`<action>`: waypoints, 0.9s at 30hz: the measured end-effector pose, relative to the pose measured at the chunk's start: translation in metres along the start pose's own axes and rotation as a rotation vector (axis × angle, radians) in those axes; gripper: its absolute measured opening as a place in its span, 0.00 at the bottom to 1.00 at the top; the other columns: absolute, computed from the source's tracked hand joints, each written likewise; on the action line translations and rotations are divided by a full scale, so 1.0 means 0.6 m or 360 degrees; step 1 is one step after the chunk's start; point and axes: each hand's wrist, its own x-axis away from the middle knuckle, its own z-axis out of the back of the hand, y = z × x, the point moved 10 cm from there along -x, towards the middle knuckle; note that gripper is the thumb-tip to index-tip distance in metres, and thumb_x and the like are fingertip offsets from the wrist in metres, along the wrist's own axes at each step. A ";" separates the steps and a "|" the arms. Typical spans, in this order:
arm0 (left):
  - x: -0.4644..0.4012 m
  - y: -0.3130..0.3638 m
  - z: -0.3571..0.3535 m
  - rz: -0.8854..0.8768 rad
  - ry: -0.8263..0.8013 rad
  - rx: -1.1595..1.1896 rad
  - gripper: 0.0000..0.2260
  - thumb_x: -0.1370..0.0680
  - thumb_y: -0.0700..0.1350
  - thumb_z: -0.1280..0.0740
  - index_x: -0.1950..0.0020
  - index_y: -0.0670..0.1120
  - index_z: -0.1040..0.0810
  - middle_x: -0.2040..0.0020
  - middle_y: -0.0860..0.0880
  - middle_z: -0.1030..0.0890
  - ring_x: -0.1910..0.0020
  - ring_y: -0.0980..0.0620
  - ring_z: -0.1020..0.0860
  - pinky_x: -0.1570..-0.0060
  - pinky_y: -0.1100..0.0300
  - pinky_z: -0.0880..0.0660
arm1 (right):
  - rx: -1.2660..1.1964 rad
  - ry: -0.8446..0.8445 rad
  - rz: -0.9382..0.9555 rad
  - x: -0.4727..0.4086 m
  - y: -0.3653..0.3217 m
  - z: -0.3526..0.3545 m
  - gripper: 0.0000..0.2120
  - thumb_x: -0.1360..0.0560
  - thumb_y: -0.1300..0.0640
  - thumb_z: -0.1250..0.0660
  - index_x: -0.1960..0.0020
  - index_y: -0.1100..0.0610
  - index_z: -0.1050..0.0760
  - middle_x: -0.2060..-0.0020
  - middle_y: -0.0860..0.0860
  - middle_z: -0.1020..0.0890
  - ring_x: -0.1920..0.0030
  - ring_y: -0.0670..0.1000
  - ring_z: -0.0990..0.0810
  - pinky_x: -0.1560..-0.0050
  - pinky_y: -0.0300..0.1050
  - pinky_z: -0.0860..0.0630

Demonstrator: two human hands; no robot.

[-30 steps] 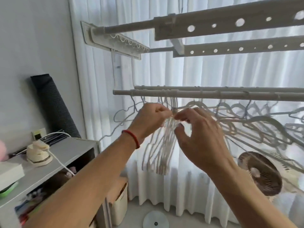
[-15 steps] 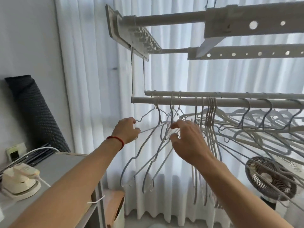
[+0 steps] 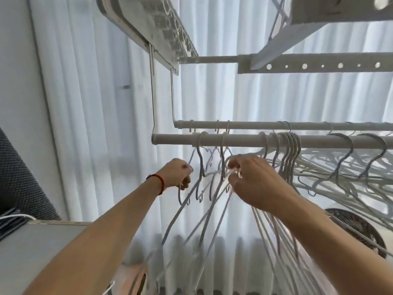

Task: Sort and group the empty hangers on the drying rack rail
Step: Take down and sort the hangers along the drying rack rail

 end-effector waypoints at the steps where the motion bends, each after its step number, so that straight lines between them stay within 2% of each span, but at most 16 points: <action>1: -0.007 0.010 -0.017 -0.0040 -0.0025 0.0077 0.10 0.18 0.40 0.38 0.54 0.37 0.20 0.63 0.42 0.19 0.70 0.52 0.19 0.66 0.59 0.20 | 0.0009 0.0017 -0.0017 -0.003 0.001 0.000 0.15 0.21 0.54 0.37 0.37 0.55 0.22 0.41 0.53 0.20 0.42 0.54 0.21 0.38 0.52 0.24; 3: -0.021 0.025 -0.053 -0.0040 -0.0115 0.0227 0.10 0.18 0.37 0.38 0.49 0.32 0.20 0.61 0.40 0.20 0.64 0.46 0.19 0.61 0.55 0.19 | 0.0033 0.0030 -0.0063 -0.007 0.002 -0.002 0.16 0.22 0.54 0.37 0.35 0.54 0.23 0.40 0.53 0.19 0.40 0.53 0.22 0.38 0.50 0.25; 5: -0.033 0.035 -0.082 0.0022 -0.0214 0.0475 0.09 0.19 0.35 0.39 0.47 0.32 0.21 0.58 0.39 0.20 0.60 0.44 0.20 0.58 0.52 0.19 | 0.0074 0.0020 -0.0105 -0.010 0.002 -0.007 0.16 0.21 0.54 0.37 0.35 0.55 0.23 0.40 0.53 0.19 0.40 0.53 0.22 0.39 0.49 0.25; 7: -0.042 0.043 -0.102 0.0160 -0.0310 0.0955 0.09 0.20 0.34 0.42 0.48 0.34 0.22 0.59 0.39 0.20 0.60 0.43 0.20 0.53 0.48 0.20 | 0.0085 0.0050 -0.0156 -0.016 0.004 -0.004 0.16 0.21 0.55 0.38 0.36 0.55 0.22 0.40 0.53 0.19 0.42 0.54 0.21 0.40 0.49 0.25; 9: -0.050 0.054 -0.128 0.0317 -0.0509 0.1399 0.09 0.18 0.40 0.41 0.50 0.36 0.24 0.59 0.39 0.19 0.60 0.42 0.19 0.48 0.45 0.20 | 0.0055 0.0104 -0.0216 -0.022 0.007 0.002 0.16 0.21 0.56 0.39 0.36 0.54 0.22 0.40 0.52 0.19 0.43 0.53 0.21 0.41 0.49 0.24; 10: -0.051 0.062 -0.142 0.0368 -0.0653 0.1482 0.11 0.17 0.44 0.41 0.50 0.37 0.25 0.60 0.39 0.19 0.60 0.42 0.19 0.48 0.47 0.19 | 0.0031 0.0122 -0.0257 -0.024 0.009 0.003 0.16 0.21 0.56 0.39 0.35 0.54 0.23 0.40 0.52 0.20 0.43 0.53 0.21 0.41 0.50 0.24; 12: -0.050 0.079 -0.168 0.0400 -0.0865 0.1504 0.15 0.16 0.47 0.39 0.52 0.36 0.23 0.60 0.40 0.18 0.63 0.44 0.18 0.55 0.52 0.18 | -0.0001 0.0135 -0.0316 -0.028 0.012 0.001 0.16 0.21 0.57 0.40 0.34 0.54 0.24 0.39 0.52 0.20 0.41 0.54 0.22 0.40 0.51 0.24; 14: -0.054 0.084 -0.184 0.0432 -0.0913 0.1461 0.15 0.16 0.46 0.37 0.53 0.36 0.20 0.61 0.41 0.17 0.65 0.46 0.18 0.56 0.54 0.20 | -0.0022 0.0131 -0.0341 -0.031 0.011 -0.005 0.17 0.21 0.60 0.41 0.34 0.54 0.24 0.39 0.54 0.19 0.39 0.55 0.22 0.39 0.52 0.25; 18: -0.069 0.088 -0.180 0.0346 -0.0771 0.1347 0.11 0.17 0.41 0.36 0.57 0.39 0.21 0.69 0.47 0.19 0.71 0.52 0.21 0.63 0.58 0.22 | -0.0045 0.0161 -0.0325 -0.027 0.011 -0.009 0.17 0.21 0.63 0.41 0.35 0.55 0.23 0.39 0.54 0.18 0.40 0.54 0.20 0.38 0.50 0.24; 21: -0.079 0.100 -0.153 0.0235 -0.0646 0.1286 0.10 0.16 0.40 0.38 0.55 0.38 0.22 0.69 0.46 0.18 0.71 0.50 0.20 0.63 0.57 0.21 | -0.0032 0.0162 -0.0307 -0.022 0.014 -0.010 0.17 0.21 0.62 0.40 0.35 0.54 0.23 0.37 0.53 0.19 0.36 0.53 0.22 0.36 0.48 0.26; 23: -0.079 0.105 -0.135 0.0218 -0.0617 0.1249 0.11 0.16 0.41 0.40 0.56 0.39 0.24 0.70 0.45 0.18 0.72 0.50 0.19 0.67 0.57 0.20 | -0.0027 0.0149 -0.0304 -0.020 0.017 -0.012 0.16 0.21 0.60 0.40 0.35 0.54 0.24 0.36 0.53 0.20 0.36 0.54 0.23 0.35 0.50 0.27; 25: -0.077 0.108 -0.117 0.0213 -0.0631 0.1304 0.12 0.16 0.44 0.40 0.56 0.41 0.25 0.68 0.45 0.18 0.69 0.48 0.20 0.64 0.55 0.21 | -0.0024 0.0144 -0.0298 -0.020 0.018 -0.013 0.16 0.20 0.60 0.40 0.34 0.54 0.24 0.36 0.54 0.21 0.36 0.54 0.23 0.34 0.50 0.27; 27: -0.083 0.111 -0.094 0.0171 -0.0590 0.1299 0.13 0.16 0.49 0.41 0.56 0.42 0.25 0.64 0.44 0.21 0.65 0.48 0.25 0.61 0.54 0.25 | -0.0013 0.0157 -0.0282 -0.020 0.018 -0.011 0.16 0.20 0.59 0.40 0.34 0.54 0.24 0.37 0.54 0.20 0.37 0.53 0.23 0.35 0.49 0.27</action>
